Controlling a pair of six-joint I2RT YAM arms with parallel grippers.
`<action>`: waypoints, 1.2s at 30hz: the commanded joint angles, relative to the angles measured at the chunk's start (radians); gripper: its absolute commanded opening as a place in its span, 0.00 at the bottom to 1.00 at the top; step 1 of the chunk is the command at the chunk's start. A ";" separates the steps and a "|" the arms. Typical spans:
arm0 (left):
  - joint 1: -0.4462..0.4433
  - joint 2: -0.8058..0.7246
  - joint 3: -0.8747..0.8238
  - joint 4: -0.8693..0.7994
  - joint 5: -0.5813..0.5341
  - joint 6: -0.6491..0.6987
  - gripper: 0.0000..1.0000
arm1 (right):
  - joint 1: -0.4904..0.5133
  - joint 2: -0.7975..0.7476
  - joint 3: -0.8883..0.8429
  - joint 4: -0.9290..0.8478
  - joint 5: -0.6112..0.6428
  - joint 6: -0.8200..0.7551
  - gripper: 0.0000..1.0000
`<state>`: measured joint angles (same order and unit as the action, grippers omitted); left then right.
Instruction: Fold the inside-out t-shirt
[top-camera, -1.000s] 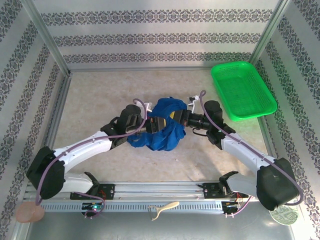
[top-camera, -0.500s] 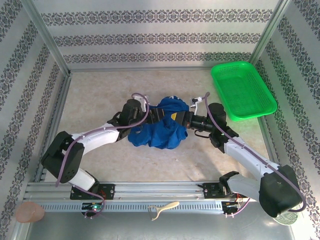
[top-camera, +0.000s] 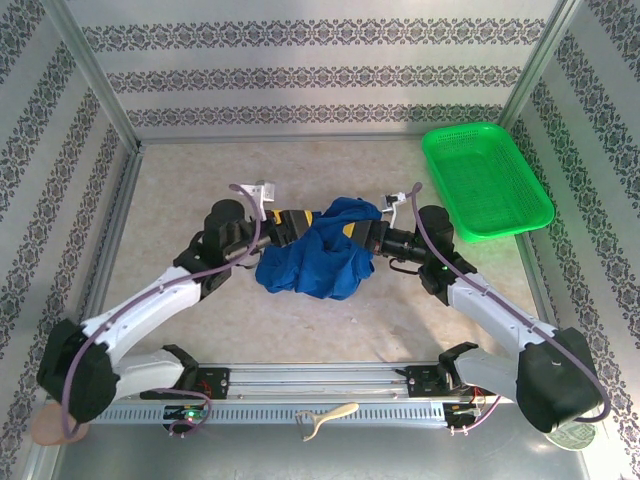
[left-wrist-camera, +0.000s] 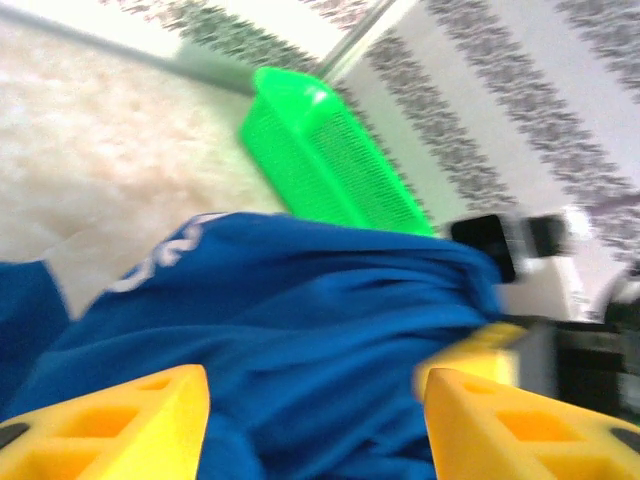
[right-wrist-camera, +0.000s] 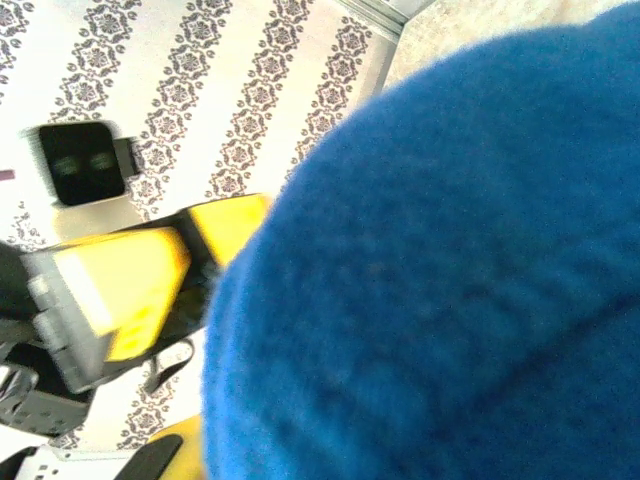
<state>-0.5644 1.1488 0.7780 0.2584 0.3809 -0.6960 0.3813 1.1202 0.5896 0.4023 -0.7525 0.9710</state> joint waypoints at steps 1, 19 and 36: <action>-0.063 -0.019 -0.009 -0.012 0.007 0.016 0.51 | -0.013 0.002 -0.011 0.066 0.001 0.012 0.00; -0.134 0.285 0.069 0.142 -0.035 0.114 0.40 | -0.030 -0.045 -0.042 0.073 0.007 0.036 0.00; -0.133 0.402 0.105 0.181 -0.020 0.135 0.33 | -0.035 -0.038 -0.043 0.082 0.003 0.038 0.00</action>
<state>-0.6937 1.5295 0.8524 0.3676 0.3359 -0.5732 0.3553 1.0954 0.5529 0.4213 -0.7456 1.0004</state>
